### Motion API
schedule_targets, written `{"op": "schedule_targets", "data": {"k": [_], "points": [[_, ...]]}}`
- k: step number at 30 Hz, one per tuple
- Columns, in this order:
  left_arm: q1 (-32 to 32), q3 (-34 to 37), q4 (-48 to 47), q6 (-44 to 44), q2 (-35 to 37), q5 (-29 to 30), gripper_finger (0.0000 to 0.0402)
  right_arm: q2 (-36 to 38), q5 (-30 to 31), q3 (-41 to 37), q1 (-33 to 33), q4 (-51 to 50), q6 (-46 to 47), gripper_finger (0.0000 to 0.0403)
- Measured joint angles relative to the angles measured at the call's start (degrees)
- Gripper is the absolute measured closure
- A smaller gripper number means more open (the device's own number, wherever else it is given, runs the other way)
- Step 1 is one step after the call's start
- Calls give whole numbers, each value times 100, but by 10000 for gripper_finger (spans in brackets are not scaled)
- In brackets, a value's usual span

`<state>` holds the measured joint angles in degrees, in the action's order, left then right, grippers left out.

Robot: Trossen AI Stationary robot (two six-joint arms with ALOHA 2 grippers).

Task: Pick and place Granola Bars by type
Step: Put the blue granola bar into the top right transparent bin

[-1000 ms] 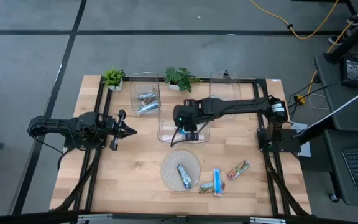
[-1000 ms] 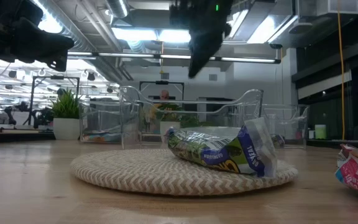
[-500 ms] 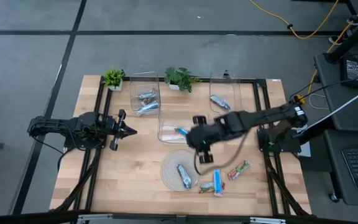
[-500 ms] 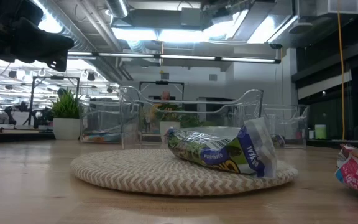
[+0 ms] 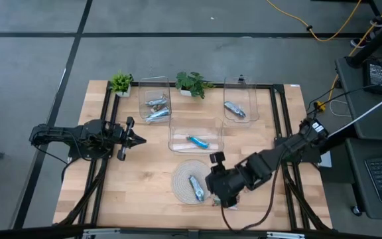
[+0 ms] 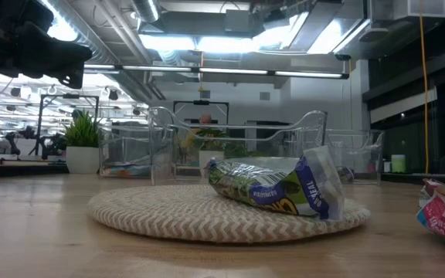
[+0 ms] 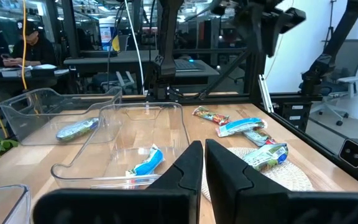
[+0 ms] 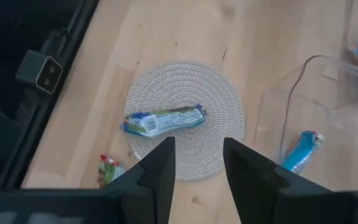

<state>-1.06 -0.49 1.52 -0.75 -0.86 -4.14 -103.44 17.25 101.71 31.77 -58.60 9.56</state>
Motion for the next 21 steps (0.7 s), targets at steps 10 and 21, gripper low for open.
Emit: {"op": "schedule_targets", "data": {"k": [10, 21], "points": [[-1, 1, 0, 2, 1, 1, 391, -465, -112, 0, 13, 314, 90, 262], [0, 2, 0, 1, 1, 1, 388, -1056, -238, 0, -13, 486, 384, 144]]}}
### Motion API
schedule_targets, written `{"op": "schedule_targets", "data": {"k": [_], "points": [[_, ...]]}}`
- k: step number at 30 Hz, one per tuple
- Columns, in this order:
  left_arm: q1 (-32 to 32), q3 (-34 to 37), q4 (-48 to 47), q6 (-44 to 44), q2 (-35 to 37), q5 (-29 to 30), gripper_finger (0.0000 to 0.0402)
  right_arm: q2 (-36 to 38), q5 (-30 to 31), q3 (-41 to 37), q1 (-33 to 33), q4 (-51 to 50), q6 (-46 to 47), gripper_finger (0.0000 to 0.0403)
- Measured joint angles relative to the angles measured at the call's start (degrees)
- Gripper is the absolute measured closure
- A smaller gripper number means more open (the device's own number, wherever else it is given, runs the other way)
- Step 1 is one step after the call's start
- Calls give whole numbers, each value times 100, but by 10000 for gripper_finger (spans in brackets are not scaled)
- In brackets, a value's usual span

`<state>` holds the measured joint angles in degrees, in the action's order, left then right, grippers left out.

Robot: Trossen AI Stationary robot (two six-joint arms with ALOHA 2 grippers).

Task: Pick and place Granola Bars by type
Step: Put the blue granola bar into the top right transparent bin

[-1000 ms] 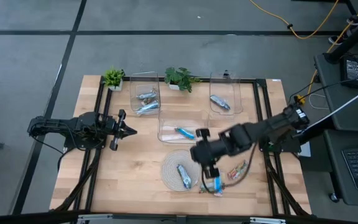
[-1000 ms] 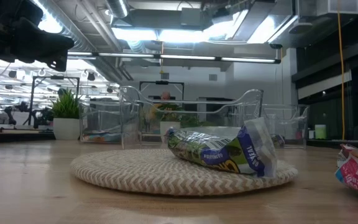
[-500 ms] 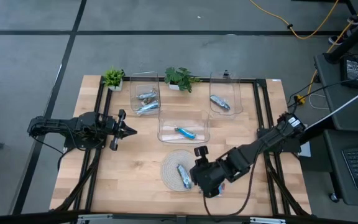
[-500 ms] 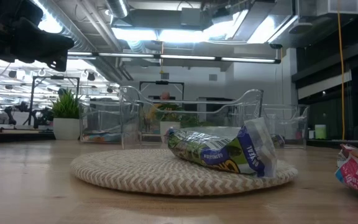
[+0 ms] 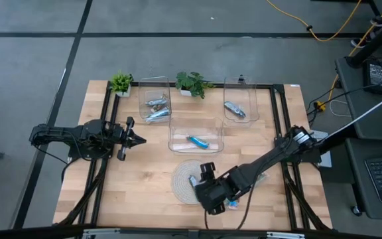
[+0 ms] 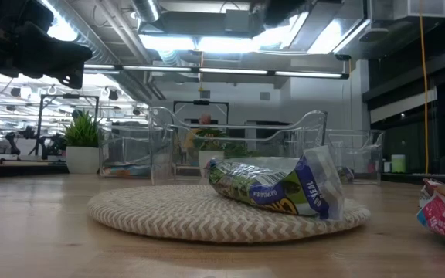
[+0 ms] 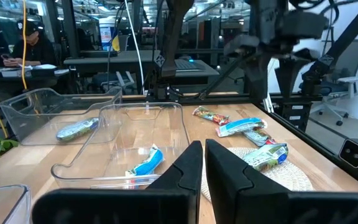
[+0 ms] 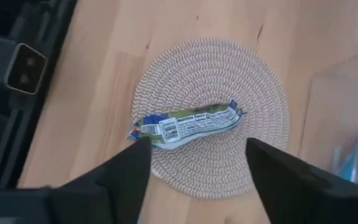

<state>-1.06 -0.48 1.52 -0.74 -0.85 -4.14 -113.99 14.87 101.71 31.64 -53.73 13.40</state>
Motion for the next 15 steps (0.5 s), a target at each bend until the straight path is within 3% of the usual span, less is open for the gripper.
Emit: {"op": "schedule_targets", "data": {"k": [4, 9, 15], "points": [[0, -2, 0, 1, 1, 2, 391, -148, 285, -2, 0, 47, 580, 108], [-1, 0, 0, 0, 0, 1, 388, -325, 455, -2, -13, 41, 724, 96], [0, -2, 0, 1, 1, 2, 388, -683, -39, -2, -22, 4, 559, 96]]}}
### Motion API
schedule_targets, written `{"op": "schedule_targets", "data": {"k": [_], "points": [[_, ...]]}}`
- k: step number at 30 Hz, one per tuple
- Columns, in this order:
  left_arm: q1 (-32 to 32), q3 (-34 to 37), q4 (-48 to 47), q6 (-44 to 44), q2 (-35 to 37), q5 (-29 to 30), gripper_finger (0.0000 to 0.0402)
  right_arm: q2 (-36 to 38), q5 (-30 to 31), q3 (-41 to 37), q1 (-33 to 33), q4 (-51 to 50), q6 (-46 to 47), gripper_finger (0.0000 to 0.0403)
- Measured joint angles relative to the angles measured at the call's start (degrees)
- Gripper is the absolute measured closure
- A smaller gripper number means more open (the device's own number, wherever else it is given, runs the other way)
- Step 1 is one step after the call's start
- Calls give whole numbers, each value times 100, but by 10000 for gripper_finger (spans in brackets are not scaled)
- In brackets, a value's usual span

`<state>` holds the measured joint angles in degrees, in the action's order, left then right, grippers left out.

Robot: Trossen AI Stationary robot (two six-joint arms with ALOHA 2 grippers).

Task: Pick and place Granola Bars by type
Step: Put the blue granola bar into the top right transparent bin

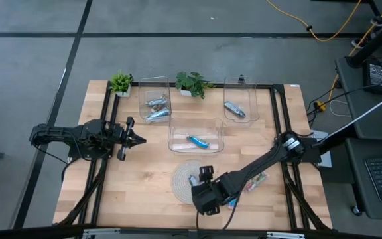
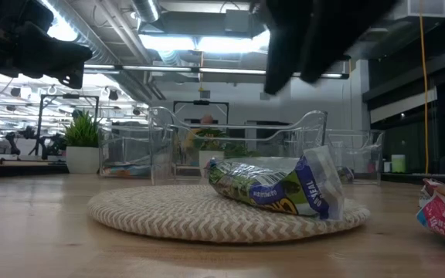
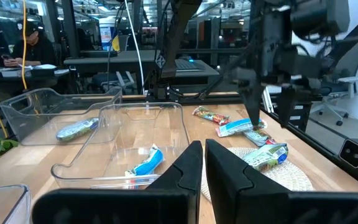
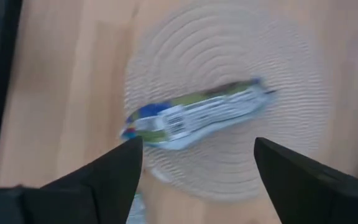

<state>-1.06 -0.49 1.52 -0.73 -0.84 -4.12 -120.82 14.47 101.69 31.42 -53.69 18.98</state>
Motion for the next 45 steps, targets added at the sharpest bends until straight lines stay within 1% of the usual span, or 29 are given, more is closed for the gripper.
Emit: {"op": "schedule_targets", "data": {"k": [4, 10, 19, 21, 25, 32, 45], "points": [[0, 0, 0, -1, -1, -1, 391, -265, -433, 0, 2, 38, -83, 96], [-1, 0, 0, -1, -1, 0, 387, -476, -526, 0, 2, 114, -177, 95], [-2, 2, 0, -2, 0, 0, 391, -478, -736, 0, 4, 529, -417, 96], [0, 0, -1, 0, -1, 0, 390, -478, -845, 0, 4, 548, -426, 101], [0, 2, 0, 0, 0, -2, 387, -474, -991, -50, 4, 661, -420, 130], [0, 2, 0, -1, 0, -1, 390, -469, -1473, -408, -42, 1038, -411, 202], [0, 2, 0, -2, -2, -2, 389, -471, -1462, -426, -50, 1067, -458, 323]]}}
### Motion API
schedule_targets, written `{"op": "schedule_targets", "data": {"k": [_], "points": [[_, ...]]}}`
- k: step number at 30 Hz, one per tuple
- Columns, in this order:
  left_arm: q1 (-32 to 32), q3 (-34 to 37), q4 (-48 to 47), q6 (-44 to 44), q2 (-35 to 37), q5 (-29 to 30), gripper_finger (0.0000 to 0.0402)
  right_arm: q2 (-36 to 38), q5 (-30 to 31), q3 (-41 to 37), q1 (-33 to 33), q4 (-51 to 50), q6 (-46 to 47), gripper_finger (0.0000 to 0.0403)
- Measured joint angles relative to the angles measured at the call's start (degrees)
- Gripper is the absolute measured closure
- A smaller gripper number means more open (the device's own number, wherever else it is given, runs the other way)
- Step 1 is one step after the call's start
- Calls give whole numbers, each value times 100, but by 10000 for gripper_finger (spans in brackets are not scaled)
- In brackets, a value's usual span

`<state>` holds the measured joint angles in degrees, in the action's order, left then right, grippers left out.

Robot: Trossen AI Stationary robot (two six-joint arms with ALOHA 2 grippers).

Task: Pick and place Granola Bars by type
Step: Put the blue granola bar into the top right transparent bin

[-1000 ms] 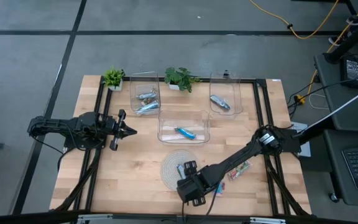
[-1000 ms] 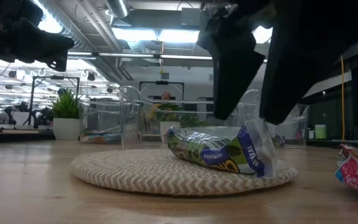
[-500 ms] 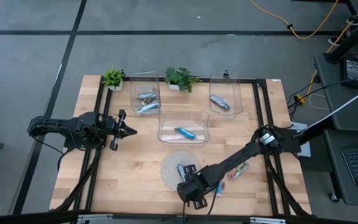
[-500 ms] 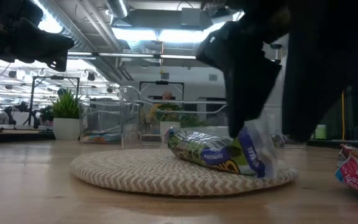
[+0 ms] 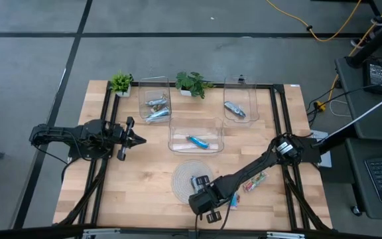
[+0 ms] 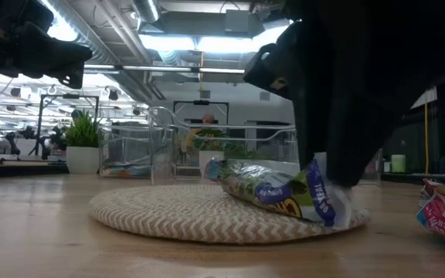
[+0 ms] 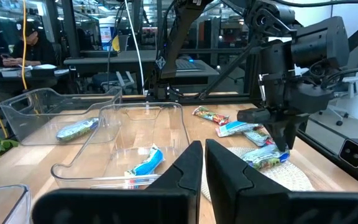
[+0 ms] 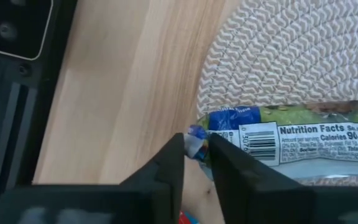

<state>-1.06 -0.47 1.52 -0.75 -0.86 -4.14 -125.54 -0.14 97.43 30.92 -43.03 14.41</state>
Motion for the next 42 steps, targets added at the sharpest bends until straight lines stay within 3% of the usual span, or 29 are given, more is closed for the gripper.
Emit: {"op": "schedule_targets", "data": {"k": [10, 18, 31, 42], "points": [[0, 0, 0, 2, 2, 2, 386, 0, 46, 0, -22, -3, -177, 396], [0, -2, 0, 2, 0, 2, 391, 93, 95, 0, -44, -177, -160, 396], [-2, 0, 0, 2, 1, 1, 390, 1060, 1058, 11, -42, -323, -112, 394], [-1, -1, 0, 2, 1, 2, 387, 1283, 1126, 11, -31, -434, -120, 394]]}}
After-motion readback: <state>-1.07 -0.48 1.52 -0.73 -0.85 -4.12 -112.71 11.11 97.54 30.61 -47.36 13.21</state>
